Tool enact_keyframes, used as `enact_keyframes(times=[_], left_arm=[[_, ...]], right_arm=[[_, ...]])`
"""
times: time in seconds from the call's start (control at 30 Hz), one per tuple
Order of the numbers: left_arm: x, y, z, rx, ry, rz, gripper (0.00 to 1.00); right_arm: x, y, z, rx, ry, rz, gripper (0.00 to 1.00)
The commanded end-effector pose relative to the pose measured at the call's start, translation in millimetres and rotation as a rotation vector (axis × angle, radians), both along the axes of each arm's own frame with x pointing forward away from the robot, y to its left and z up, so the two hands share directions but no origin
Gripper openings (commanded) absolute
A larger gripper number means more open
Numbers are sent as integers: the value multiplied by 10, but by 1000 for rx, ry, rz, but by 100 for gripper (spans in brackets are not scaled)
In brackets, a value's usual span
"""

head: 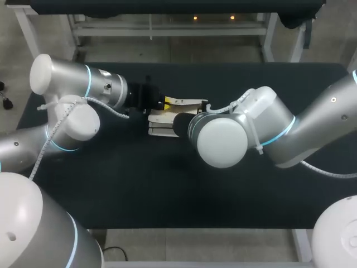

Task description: Pick up the bag, open it, inspect its contents, close it, and place it on the opposite side

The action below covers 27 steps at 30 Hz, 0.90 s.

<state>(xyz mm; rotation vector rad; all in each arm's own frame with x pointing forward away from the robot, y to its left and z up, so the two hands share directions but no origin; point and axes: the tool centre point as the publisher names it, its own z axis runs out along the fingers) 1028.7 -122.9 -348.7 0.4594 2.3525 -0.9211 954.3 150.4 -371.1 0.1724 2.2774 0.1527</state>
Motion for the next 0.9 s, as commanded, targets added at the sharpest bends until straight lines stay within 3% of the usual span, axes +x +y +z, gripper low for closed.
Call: enact_keyframes(times=[0.03, 0.2, 0.43, 0.7, 0.9], left_arm=[[159, -25, 0, 38, 54, -43, 0], [159, 4, -36, 53, 87, -84, 0], [-113, -45, -100, 86, 93, -137, 0], [-138, -68, -114, 112, 80, -152, 0], [-92, 37, -132, 73, 118, -88, 0]], right_arm=[[-17, -27, -46, 19, -24, 20, 0], [-17, -27, -46, 19, -24, 20, 0], [-17, -27, -46, 19, -24, 20, 0], [-17, -27, -46, 19, -24, 20, 0], [-17, -27, -46, 19, -24, 20, 0]])
